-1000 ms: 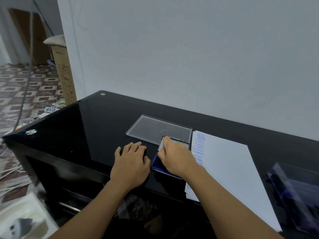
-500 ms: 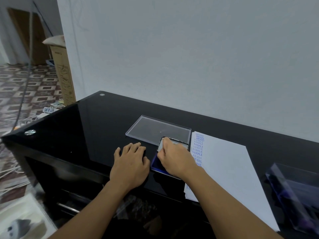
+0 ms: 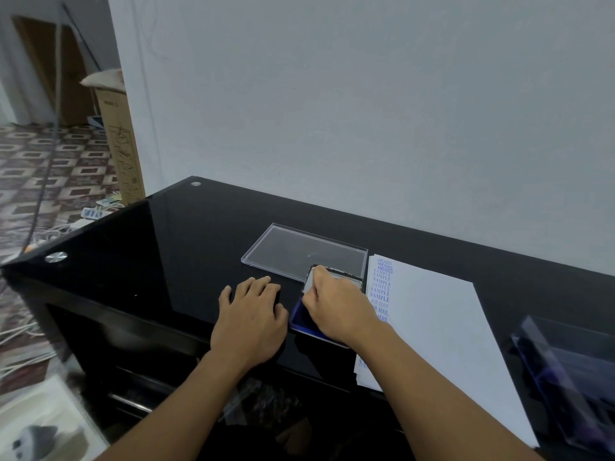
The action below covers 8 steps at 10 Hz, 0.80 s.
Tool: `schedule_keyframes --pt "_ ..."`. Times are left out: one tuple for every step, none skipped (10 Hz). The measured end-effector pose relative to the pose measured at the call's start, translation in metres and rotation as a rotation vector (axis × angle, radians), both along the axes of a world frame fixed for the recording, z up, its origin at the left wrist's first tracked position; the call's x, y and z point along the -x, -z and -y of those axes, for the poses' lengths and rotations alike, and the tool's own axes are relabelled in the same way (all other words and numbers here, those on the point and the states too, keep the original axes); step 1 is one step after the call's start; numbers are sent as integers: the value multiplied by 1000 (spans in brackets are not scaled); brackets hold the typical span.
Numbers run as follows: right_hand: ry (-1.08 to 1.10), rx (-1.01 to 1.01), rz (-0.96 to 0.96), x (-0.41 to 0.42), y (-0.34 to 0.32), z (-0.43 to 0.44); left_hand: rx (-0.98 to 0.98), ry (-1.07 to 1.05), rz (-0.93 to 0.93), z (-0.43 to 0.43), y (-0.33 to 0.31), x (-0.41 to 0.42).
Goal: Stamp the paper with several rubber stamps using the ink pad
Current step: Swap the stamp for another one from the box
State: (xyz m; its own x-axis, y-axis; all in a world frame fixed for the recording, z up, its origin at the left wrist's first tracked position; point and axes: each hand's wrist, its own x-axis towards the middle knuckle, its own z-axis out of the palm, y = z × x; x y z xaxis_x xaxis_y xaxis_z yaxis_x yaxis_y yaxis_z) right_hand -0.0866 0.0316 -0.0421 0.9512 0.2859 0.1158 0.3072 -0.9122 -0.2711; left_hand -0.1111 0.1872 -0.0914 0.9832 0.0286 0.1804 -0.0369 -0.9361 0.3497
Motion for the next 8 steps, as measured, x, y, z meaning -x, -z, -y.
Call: schedule_keyframes --pt "5 -4 -5 -1 -1 0 -4 -1 -4 0 0 0" --pt "9 -4 -8 -1 0 -1 -6 -1 -3 0 -1 0" --pt "11 -1 1 -1 1 -1 0 0 0 0 -1 1" --pt "15 2 8 -1 2 -1 -5 -4 -5 1 -1 0" --pt "20 -1 11 -2 1 -2 -17 -4 -9 1 -1 0" --pt "16 -8 11 -1 1 -2 -21 0 -18 1 -2 0" --pt "5 1 30 1 2 -1 -19 7 -31 1 -3 -2" --pt "5 -7 46 3 3 0 -31 12 -33 2 -2 -3"
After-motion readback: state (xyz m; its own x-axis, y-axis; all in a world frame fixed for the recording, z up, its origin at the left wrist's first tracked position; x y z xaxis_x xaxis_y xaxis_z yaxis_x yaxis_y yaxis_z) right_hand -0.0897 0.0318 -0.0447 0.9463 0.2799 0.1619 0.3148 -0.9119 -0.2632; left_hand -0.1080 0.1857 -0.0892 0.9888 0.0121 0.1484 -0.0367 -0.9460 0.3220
